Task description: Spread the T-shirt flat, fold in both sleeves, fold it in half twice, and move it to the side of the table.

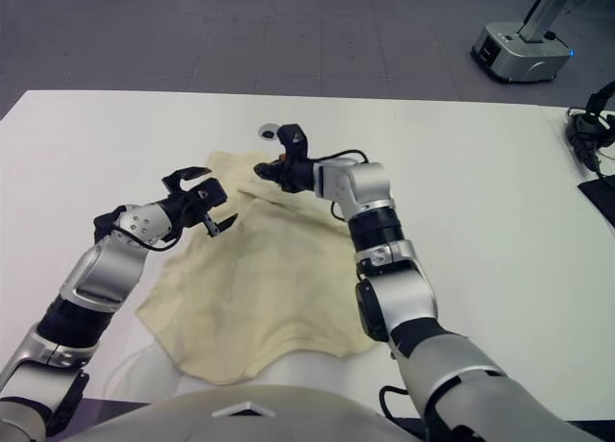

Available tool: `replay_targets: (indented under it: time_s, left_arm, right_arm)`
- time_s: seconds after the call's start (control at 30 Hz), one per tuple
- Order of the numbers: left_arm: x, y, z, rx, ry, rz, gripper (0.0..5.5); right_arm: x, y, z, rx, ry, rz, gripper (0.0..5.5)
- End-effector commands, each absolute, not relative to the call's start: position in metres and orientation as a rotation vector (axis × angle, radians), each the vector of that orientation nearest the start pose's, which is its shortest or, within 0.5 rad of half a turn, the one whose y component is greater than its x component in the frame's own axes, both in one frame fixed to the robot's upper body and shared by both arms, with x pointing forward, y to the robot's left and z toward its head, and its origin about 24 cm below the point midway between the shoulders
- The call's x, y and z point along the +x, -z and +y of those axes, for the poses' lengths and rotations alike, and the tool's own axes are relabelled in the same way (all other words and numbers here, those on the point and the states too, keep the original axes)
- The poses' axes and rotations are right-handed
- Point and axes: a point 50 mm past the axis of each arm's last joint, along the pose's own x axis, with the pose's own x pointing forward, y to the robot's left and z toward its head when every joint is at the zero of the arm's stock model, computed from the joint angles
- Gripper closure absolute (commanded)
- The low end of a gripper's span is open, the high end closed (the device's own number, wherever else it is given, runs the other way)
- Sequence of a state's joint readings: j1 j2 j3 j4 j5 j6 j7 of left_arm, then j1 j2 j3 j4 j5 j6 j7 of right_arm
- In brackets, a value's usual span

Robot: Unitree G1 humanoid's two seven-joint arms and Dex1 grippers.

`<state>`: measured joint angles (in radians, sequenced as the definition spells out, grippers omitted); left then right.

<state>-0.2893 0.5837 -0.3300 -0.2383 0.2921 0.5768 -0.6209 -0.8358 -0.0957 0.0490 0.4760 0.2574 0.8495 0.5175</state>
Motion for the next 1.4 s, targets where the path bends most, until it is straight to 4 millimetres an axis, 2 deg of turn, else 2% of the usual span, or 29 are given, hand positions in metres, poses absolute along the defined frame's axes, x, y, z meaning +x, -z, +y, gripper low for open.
replay_targets:
  time_s: [0.03,0.17,0.5,0.8,1.4]
  left_arm:
    - [0.276,-0.096,0.168,0.893,0.627,0.355,0.10]
    - [0.276,-0.096,0.167,0.892,0.627,0.355,0.10]
    - [0.275,-0.095,0.163,0.893,0.649,0.354,0.10]
    - [0.271,-0.091,0.160,0.889,0.661,0.362,0.10]
    - [0.269,-0.090,0.158,0.892,0.667,0.368,0.10]
  right_arm:
    - [0.372,-0.118,-0.109,0.055,-0.648,0.509,2.67]
    - [0.376,-0.109,-0.116,0.054,-0.626,0.532,2.07]
    - [0.359,-0.071,-0.079,0.030,-0.739,0.636,0.32]
    - [0.352,-0.061,-0.073,-0.013,-0.773,0.658,1.68]
    - [0.355,-0.068,-0.074,-0.040,-0.766,0.627,4.83]
